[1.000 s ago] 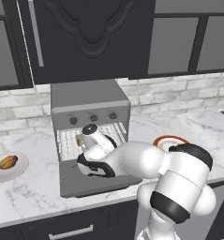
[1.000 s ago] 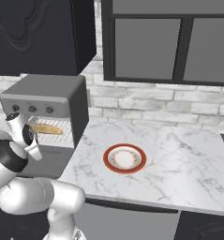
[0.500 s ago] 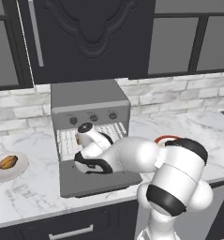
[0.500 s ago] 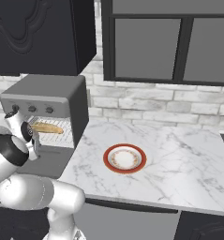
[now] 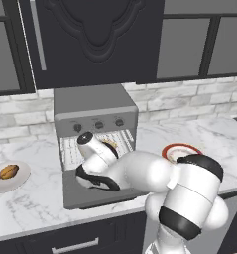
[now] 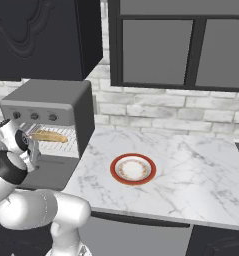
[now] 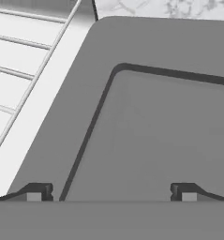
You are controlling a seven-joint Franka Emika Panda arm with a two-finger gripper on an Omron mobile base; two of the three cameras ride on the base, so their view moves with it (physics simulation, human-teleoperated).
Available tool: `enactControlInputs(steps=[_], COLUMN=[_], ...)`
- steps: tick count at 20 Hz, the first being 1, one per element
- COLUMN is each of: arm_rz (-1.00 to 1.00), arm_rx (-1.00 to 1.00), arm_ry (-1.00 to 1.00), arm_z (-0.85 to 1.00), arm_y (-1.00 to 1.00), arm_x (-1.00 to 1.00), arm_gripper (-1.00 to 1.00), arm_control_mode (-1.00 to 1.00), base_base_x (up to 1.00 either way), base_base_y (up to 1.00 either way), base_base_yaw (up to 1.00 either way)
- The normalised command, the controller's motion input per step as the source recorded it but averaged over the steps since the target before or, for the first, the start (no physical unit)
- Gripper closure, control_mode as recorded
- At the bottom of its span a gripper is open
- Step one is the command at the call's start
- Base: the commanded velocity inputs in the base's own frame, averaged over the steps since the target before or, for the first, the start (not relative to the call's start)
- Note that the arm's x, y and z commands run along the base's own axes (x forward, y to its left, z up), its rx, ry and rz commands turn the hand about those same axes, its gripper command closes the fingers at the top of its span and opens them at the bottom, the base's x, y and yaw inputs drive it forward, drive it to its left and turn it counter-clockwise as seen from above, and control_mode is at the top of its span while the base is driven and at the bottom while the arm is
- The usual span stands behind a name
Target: Open the toaster oven door. Place the baguette on the bottom rack in the toaster oven and place the chicken drumstick on the top rack.
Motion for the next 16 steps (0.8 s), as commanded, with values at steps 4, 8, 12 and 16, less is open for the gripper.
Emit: enactControlInputs(steps=[4,8,12,16], arm_rz=[0.21,0.36,0.37,0.31], arm_rx=[-0.15,-0.28,-0.27,-0.28], arm_ry=[-0.17,-0.24,-0.11,-0.01], arm_z=[0.22,0.18,0.21,0.27], arm_y=[0.0,0.0,-0.05,-0.08], arm_x=[-0.35,-0.34,-0.21,-0.12], arm_gripper=[-1.0,-1.0,-1.0,-1.0], arm_control_mode=[-1.0,-1.0,-1.0,-1.0], base_base_x=[0.0,0.0,0.0,0.0], base_base_y=[0.0,0.0,0.0,0.0], base_base_yaw=[0.0,0.0,0.0,0.0])
